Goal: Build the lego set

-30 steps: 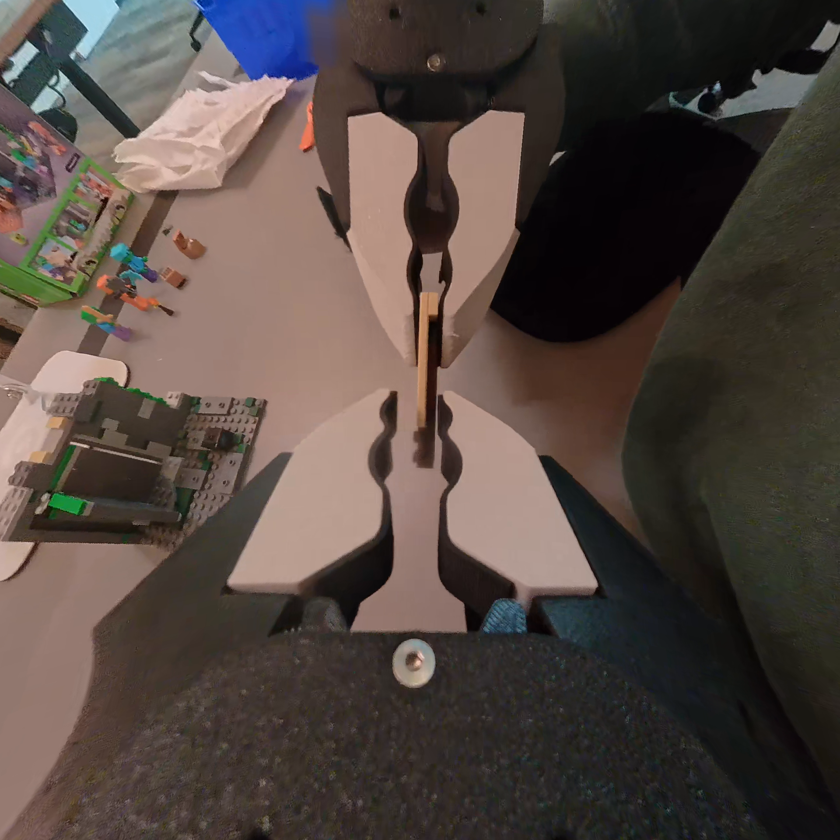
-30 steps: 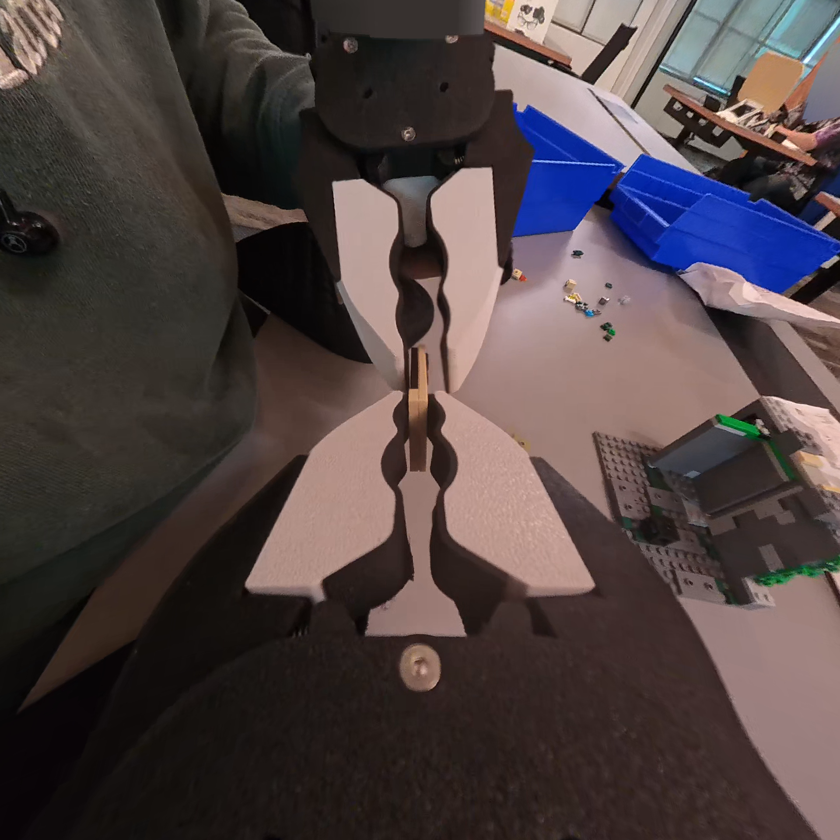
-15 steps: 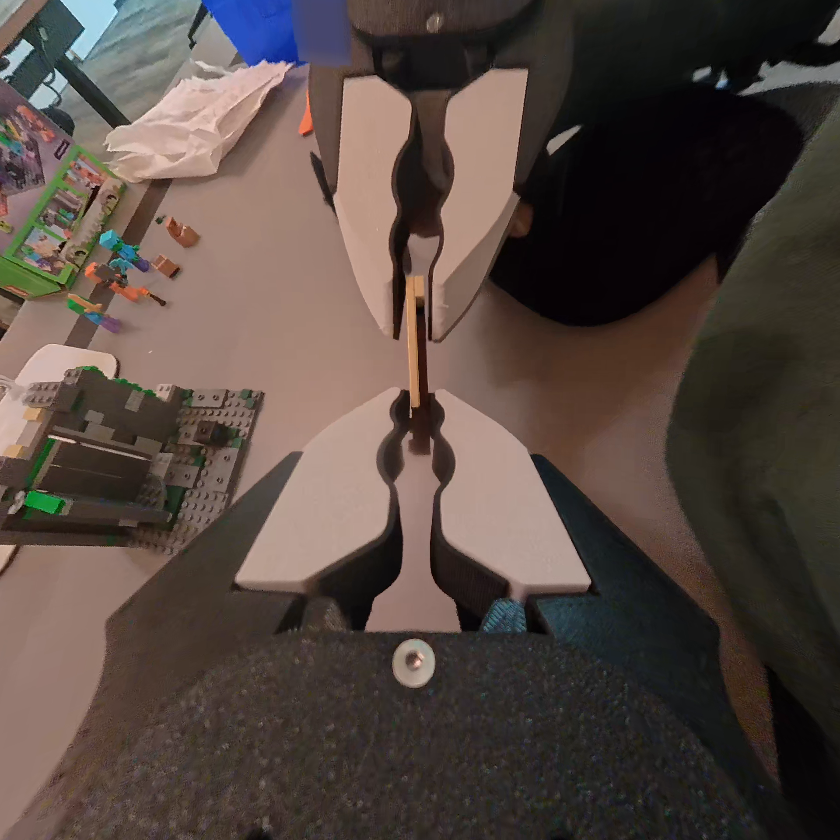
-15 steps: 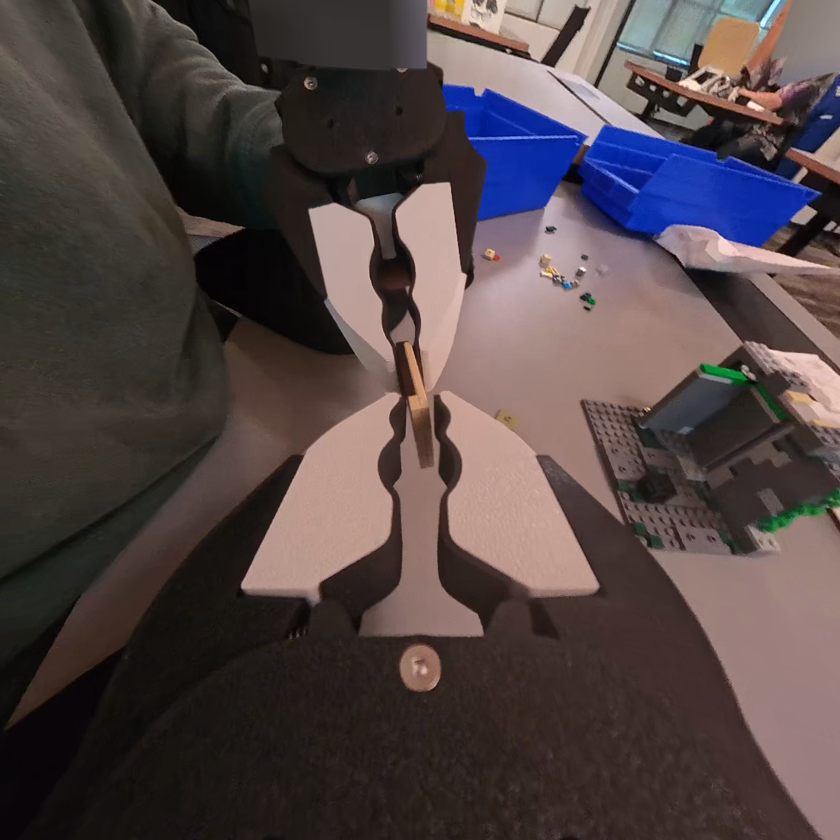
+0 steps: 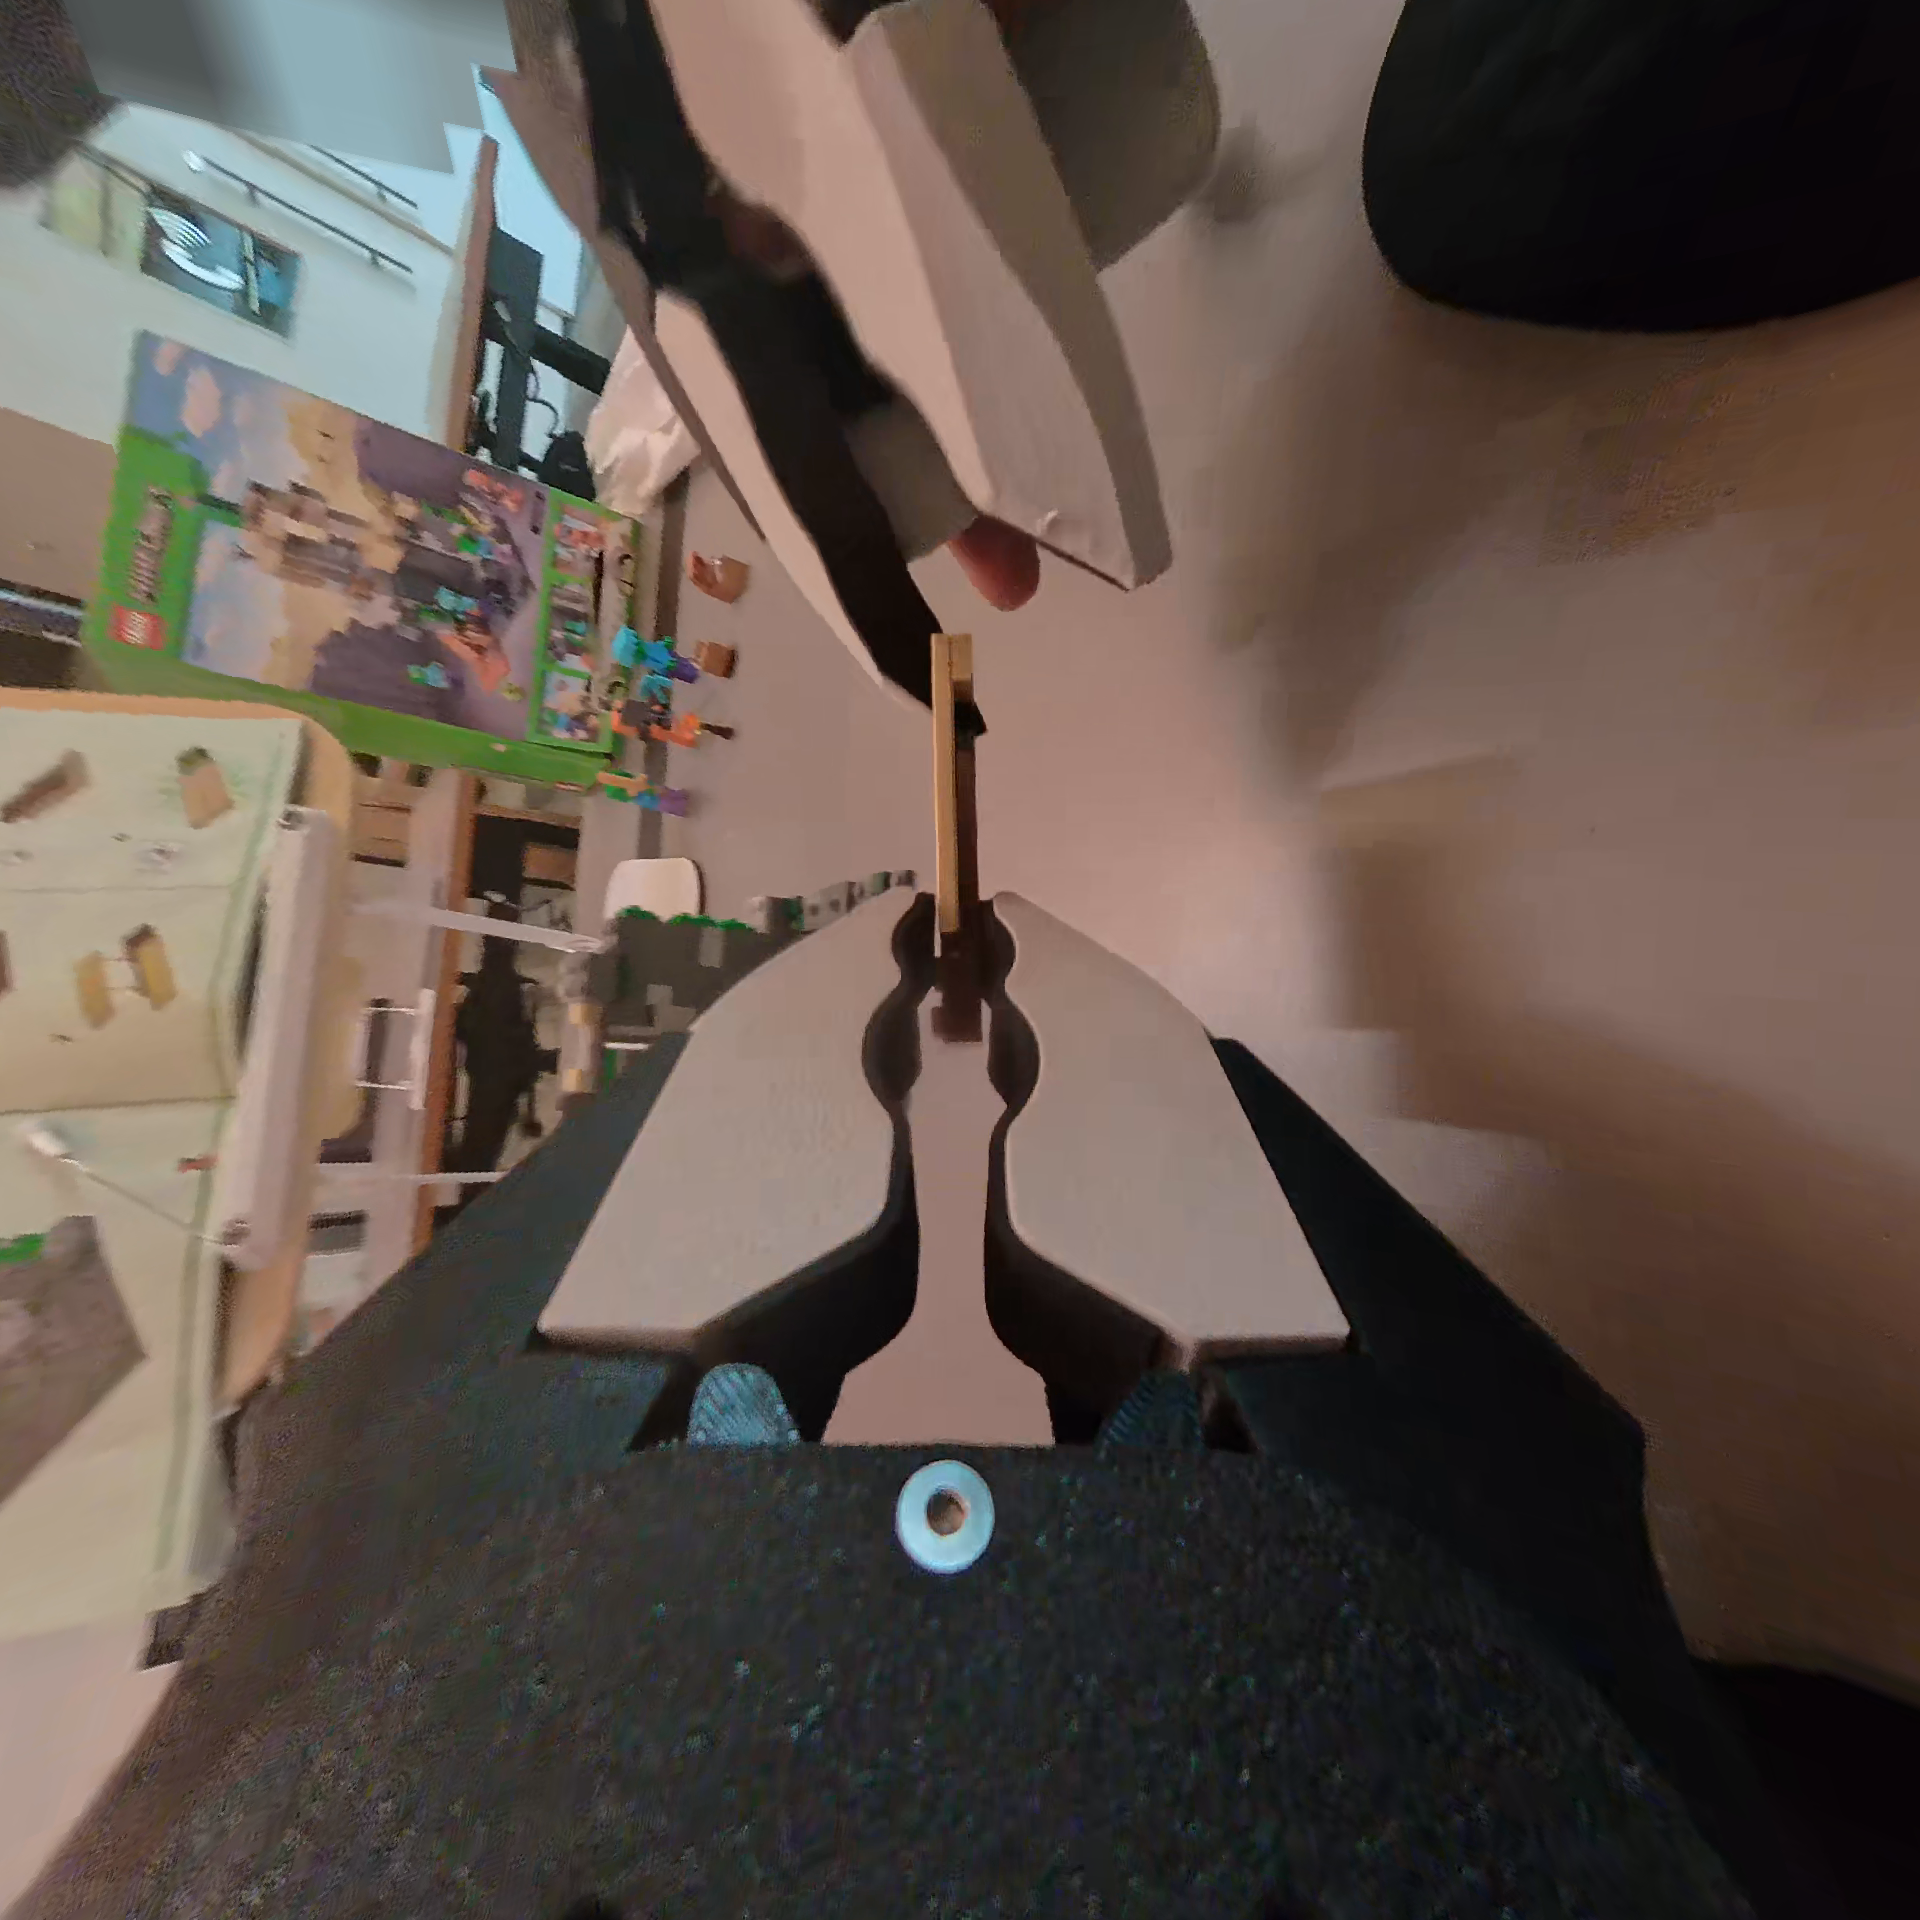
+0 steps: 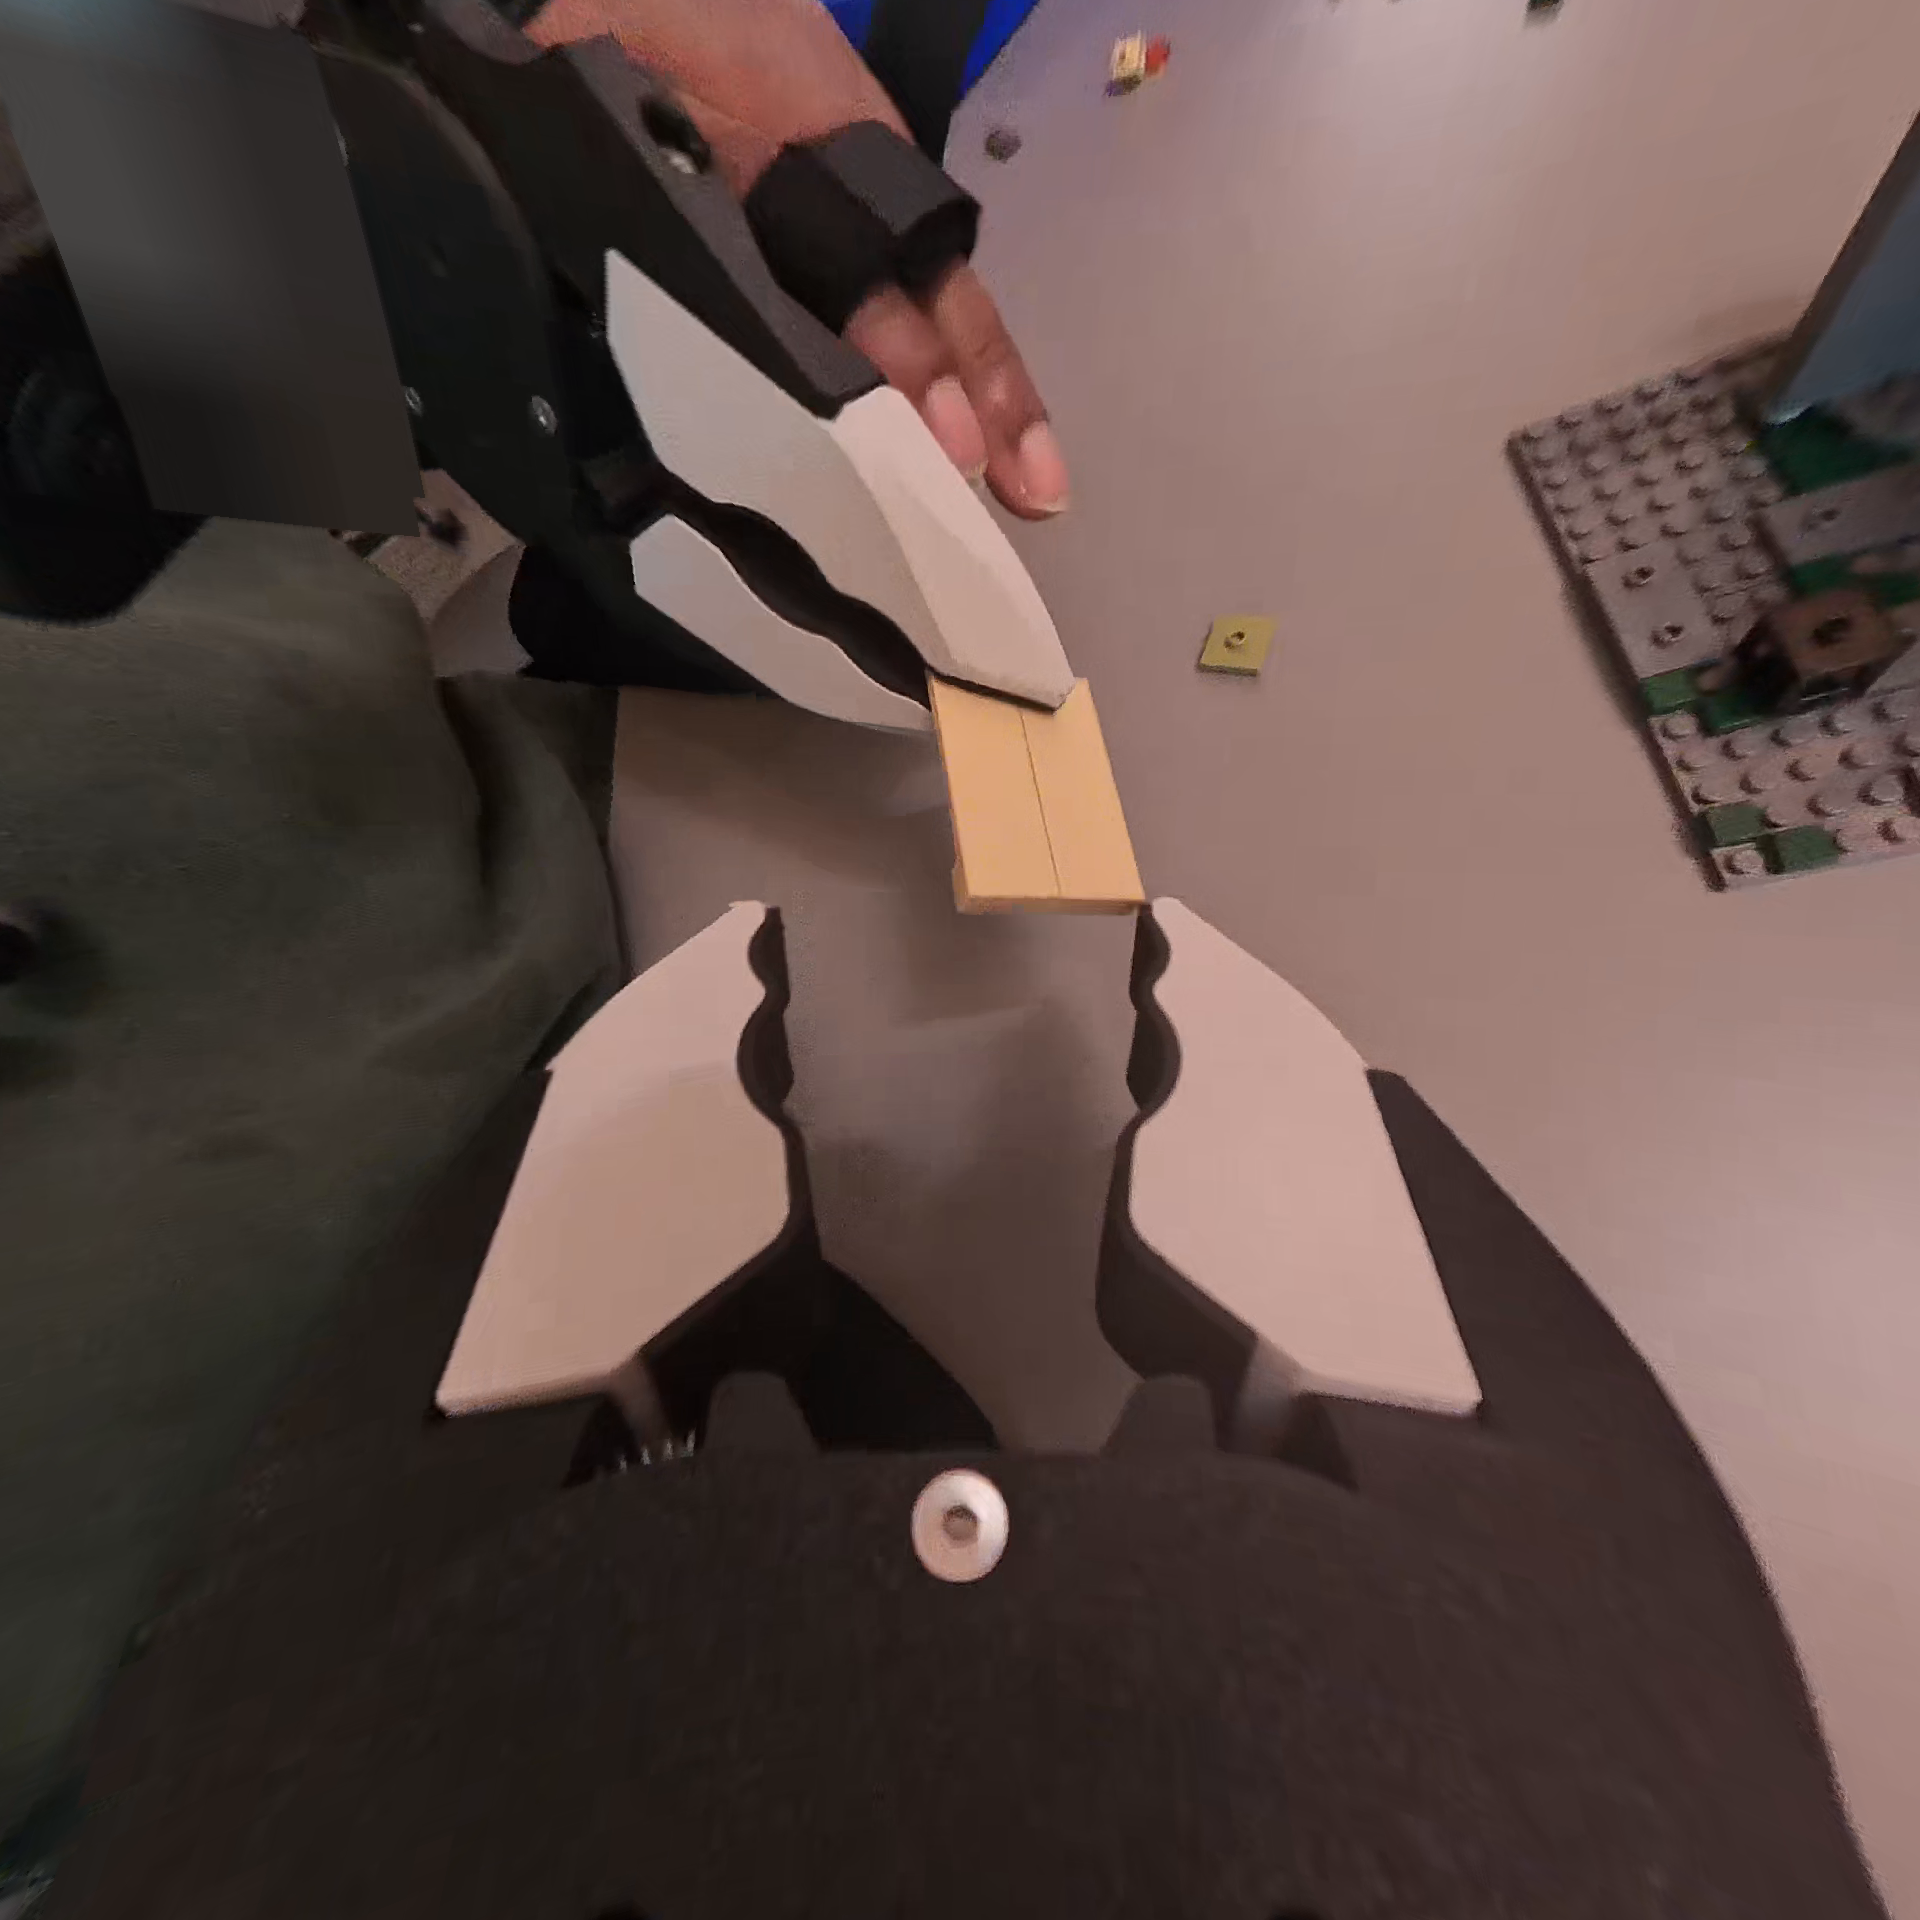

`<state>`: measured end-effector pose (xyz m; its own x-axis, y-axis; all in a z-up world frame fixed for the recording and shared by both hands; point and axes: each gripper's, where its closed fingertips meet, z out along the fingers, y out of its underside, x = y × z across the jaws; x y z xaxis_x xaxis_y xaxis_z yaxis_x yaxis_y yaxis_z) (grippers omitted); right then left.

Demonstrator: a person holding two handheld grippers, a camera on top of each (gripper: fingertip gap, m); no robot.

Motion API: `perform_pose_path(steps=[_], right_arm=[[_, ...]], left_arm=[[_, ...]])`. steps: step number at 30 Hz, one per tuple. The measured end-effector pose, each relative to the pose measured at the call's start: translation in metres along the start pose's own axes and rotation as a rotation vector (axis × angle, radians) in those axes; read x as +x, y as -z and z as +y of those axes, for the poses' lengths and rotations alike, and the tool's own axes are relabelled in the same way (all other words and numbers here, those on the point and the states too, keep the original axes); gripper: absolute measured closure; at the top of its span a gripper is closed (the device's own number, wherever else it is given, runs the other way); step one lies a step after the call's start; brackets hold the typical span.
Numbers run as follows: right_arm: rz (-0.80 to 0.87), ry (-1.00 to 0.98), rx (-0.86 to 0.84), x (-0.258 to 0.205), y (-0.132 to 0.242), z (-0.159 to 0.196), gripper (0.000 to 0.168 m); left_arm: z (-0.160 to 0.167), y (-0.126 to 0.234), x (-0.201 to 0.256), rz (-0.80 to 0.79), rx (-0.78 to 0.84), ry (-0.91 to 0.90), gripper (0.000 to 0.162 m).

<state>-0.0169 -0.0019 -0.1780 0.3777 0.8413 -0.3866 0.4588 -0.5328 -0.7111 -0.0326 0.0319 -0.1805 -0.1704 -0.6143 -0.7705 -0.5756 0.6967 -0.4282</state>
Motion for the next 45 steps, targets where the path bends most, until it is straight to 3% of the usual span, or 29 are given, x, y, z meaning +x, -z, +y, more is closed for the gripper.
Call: perform_pose_path(steps=[10,12,14,15,18,23,27,30,34,45], right_arm=[[0.018,0.027,-0.18,0.016,-0.005,-0.006,0.109],[-0.003,0.046,-0.189,0.016,-0.009,-0.005,0.131],[-0.008,0.078,-0.18,0.018,-0.011,-0.005,0.132],[-0.003,0.098,-0.181,0.02,-0.012,-0.004,0.132],[0.05,0.214,-0.183,0.03,-0.011,0.002,0.132],[0.195,0.408,-0.218,0.05,-0.019,0.014,0.132],[0.224,0.483,-0.176,0.052,-0.027,0.006,0.132],[0.227,0.508,-0.156,0.048,-0.029,0.0,0.132],[0.241,0.535,-0.157,0.046,-0.03,-0.002,0.132],[0.255,0.479,-0.196,0.053,-0.025,0.013,0.122]], left_arm=[[0.0,-0.002,-0.007,-0.095,-0.036,-0.132,0.154],[-0.002,-0.002,-0.006,-0.093,-0.028,-0.139,0.154],[-0.001,-0.003,-0.005,-0.087,-0.025,-0.123,0.154],[-0.002,-0.002,-0.003,-0.07,-0.001,-0.084,0.154],[0.005,0.001,0.005,0.045,0.021,0.137,0.124],[0.014,0.013,0.003,0.238,0.156,0.631,0.128],[0.022,0.011,0.008,0.364,0.153,0.828,0.127],[0.024,0.006,0.014,0.388,0.132,0.823,0.128],[0.024,0.001,0.015,0.382,0.118,0.764,0.145],[0.028,-0.014,0.028,0.445,0.098,0.647,0.146]])
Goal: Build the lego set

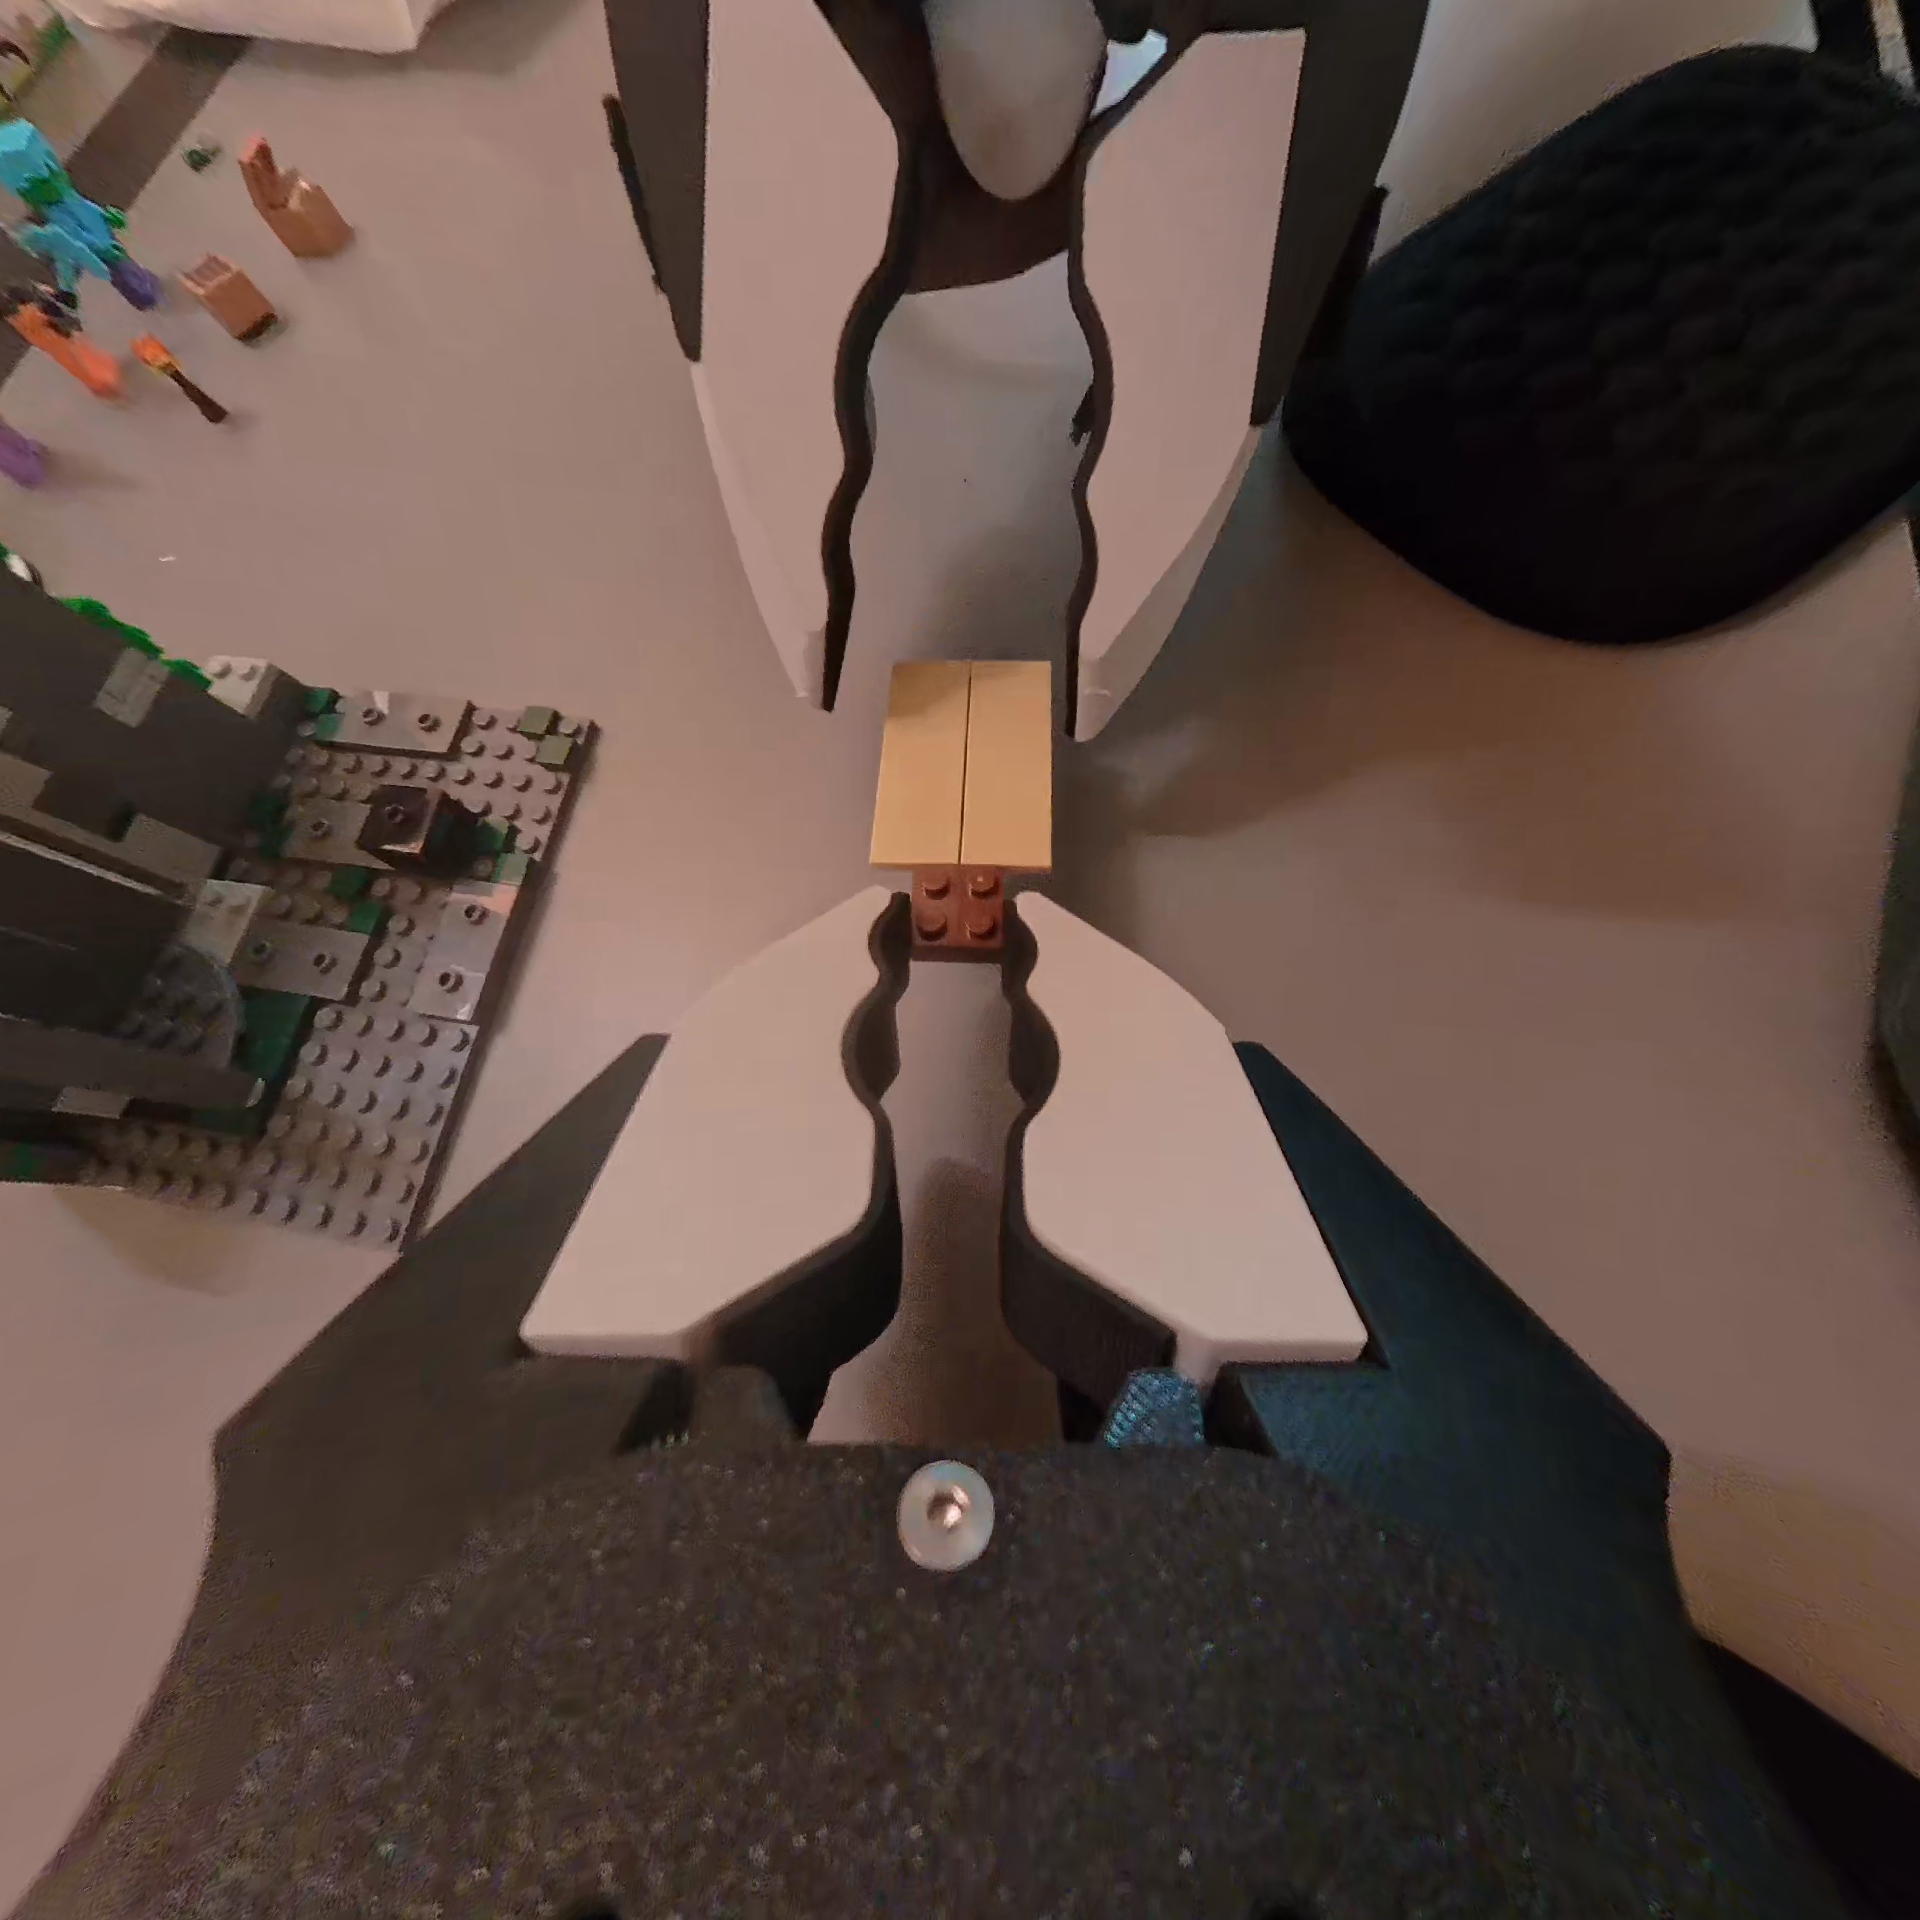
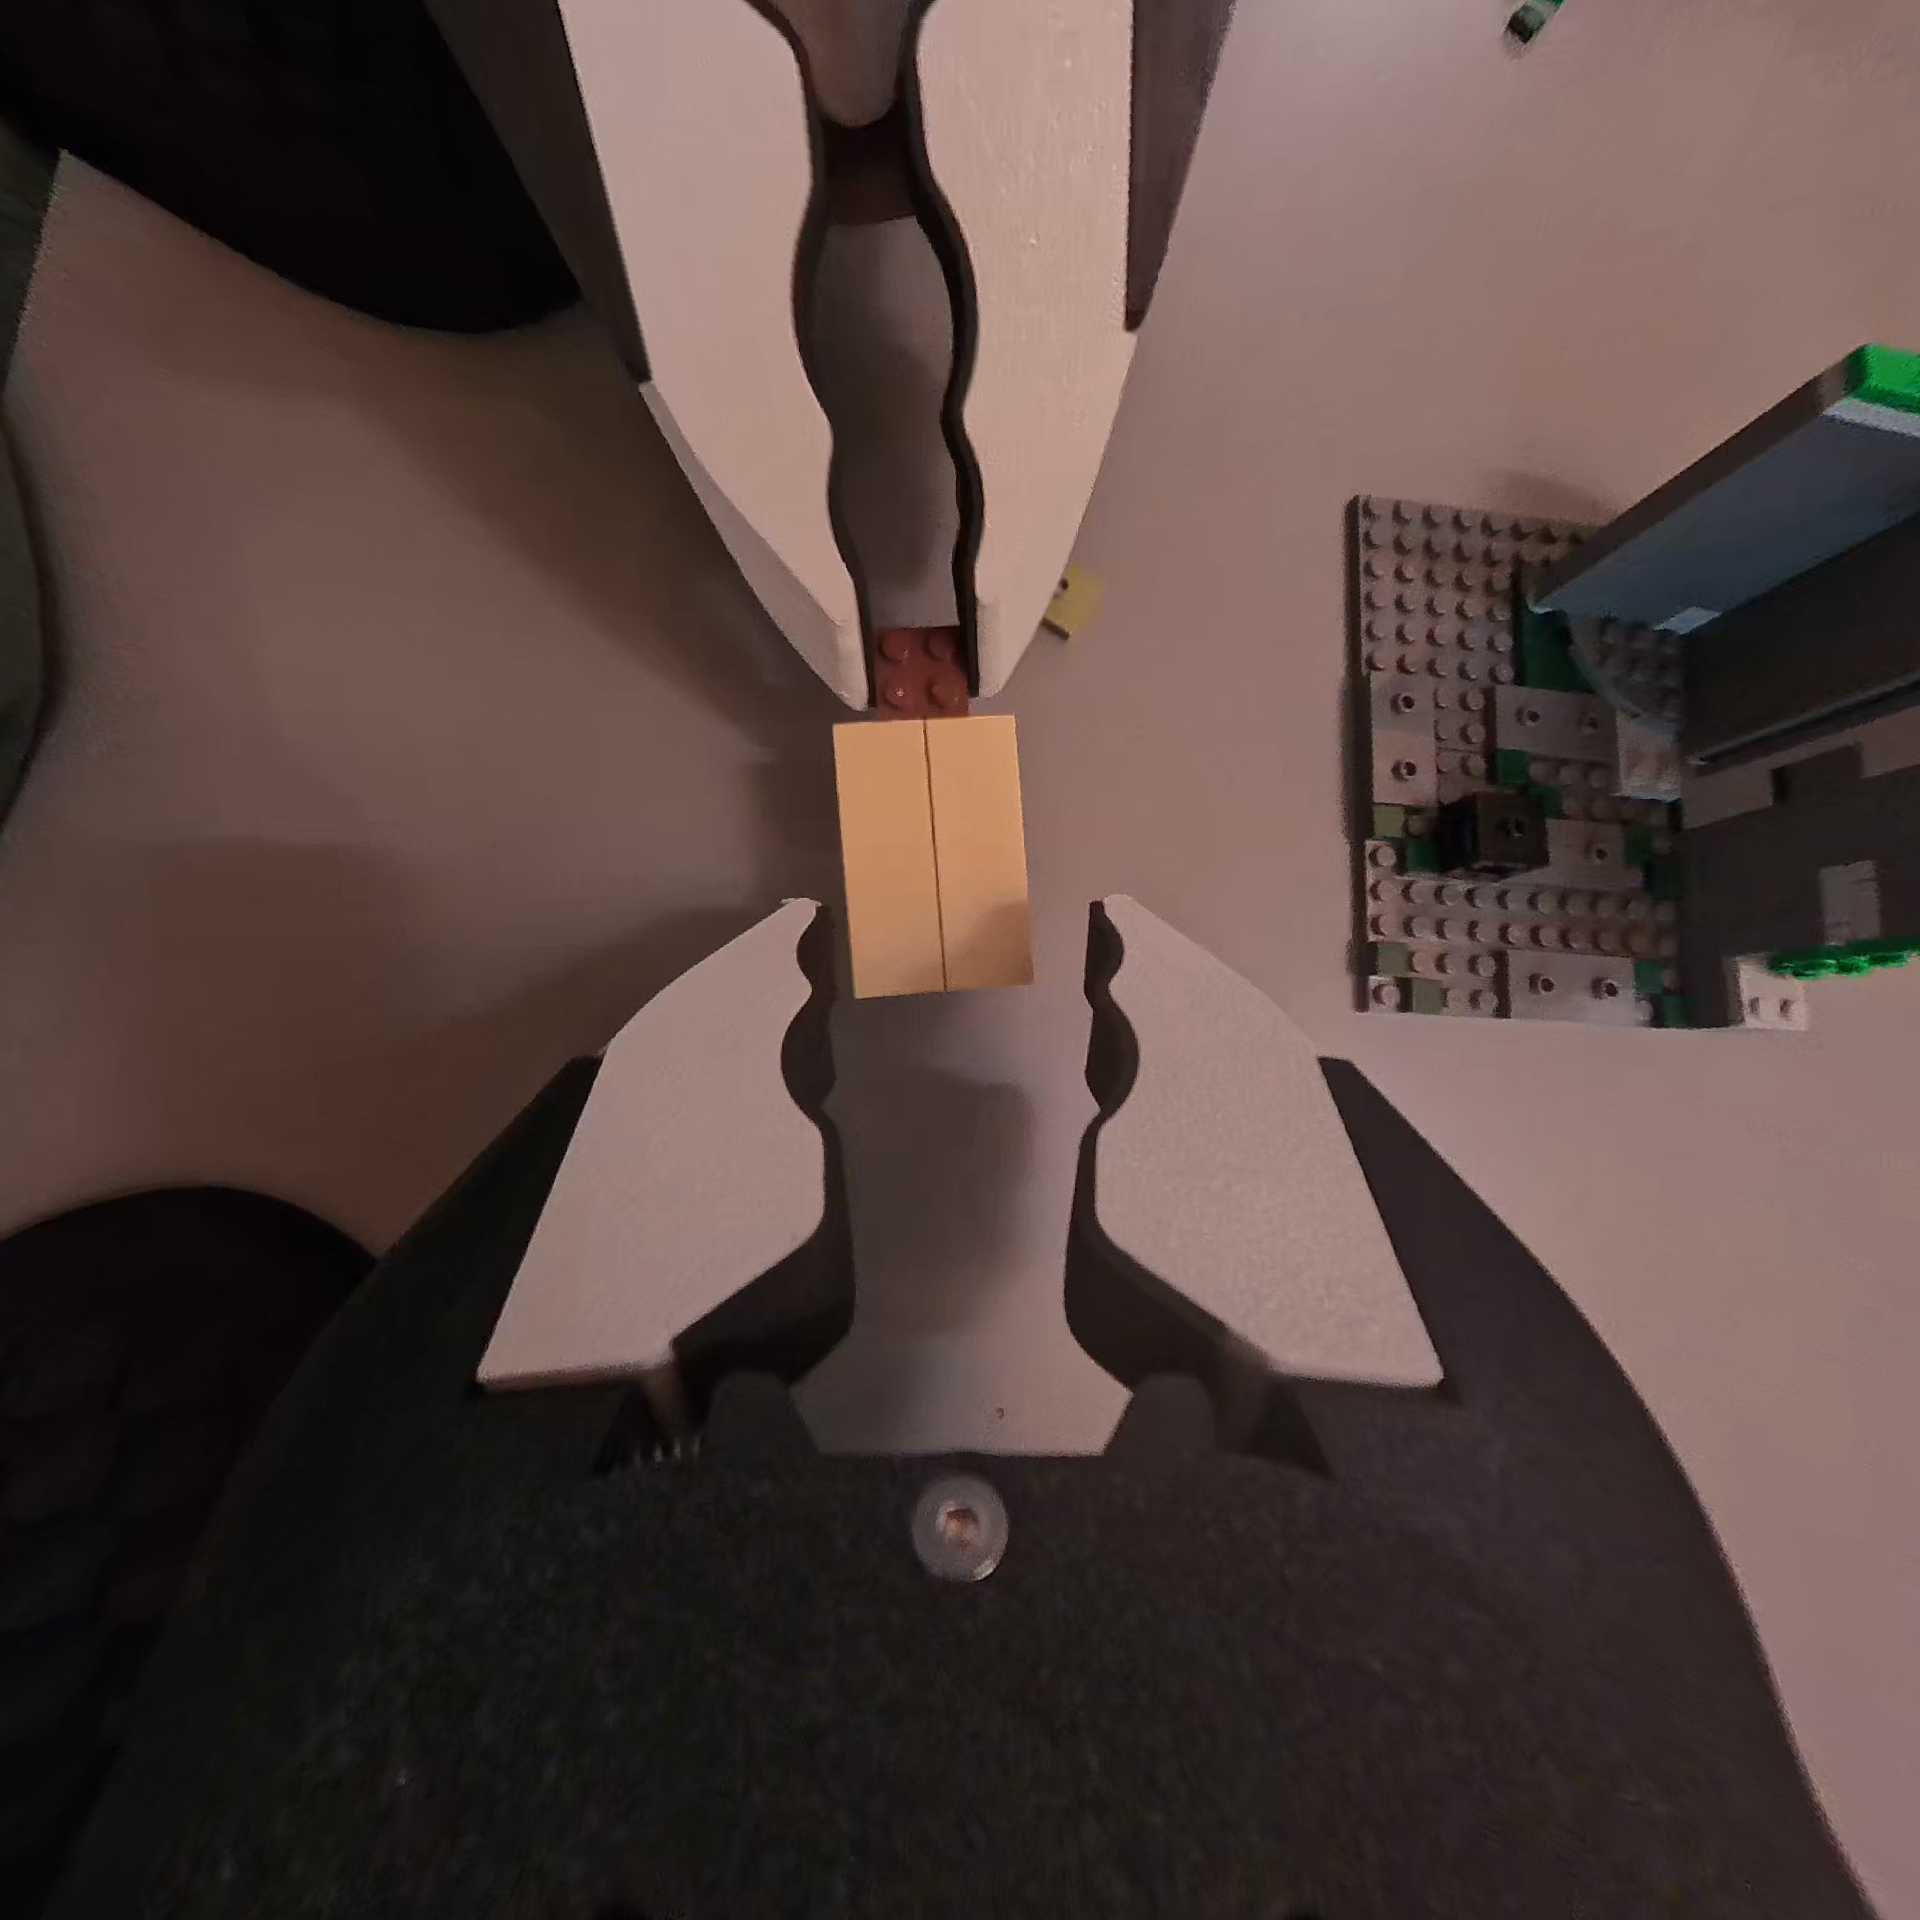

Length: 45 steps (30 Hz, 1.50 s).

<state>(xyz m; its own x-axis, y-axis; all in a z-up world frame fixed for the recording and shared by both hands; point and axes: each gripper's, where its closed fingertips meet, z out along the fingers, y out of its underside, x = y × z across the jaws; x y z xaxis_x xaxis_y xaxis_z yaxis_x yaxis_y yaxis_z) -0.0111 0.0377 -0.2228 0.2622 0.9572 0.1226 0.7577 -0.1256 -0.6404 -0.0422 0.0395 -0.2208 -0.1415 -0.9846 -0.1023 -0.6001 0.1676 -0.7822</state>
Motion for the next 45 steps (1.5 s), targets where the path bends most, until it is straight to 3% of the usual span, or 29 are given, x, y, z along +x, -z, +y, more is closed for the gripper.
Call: perform_pose_path(steps=[8,14,17,28,45], right_arm=[[0.002,0.004,-0.076,0.0,-0.014,0.01,0.142],[0.001,-0.007,-0.086,0.001,-0.019,0.01,0.144],[0.004,-0.024,-0.076,0.0,-0.02,0.009,0.143],[0.053,-0.238,0.252,-0.006,0.004,-0.025,0.139],[0.096,-0.38,0.431,-0.021,0.039,-0.008,0.141]], left_arm=[[0.011,-0.009,-0.006,0.019,-0.047,-0.01,0.145],[0.017,-0.008,-0.008,0.021,-0.063,-0.011,0.145],[0.017,-0.001,-0.01,0.016,-0.06,0.003,0.137],[0.049,0.023,-0.033,-0.048,-0.134,0.034,0.136],[0.049,0.007,-0.031,0.341,-0.276,-0.172,0.146]])
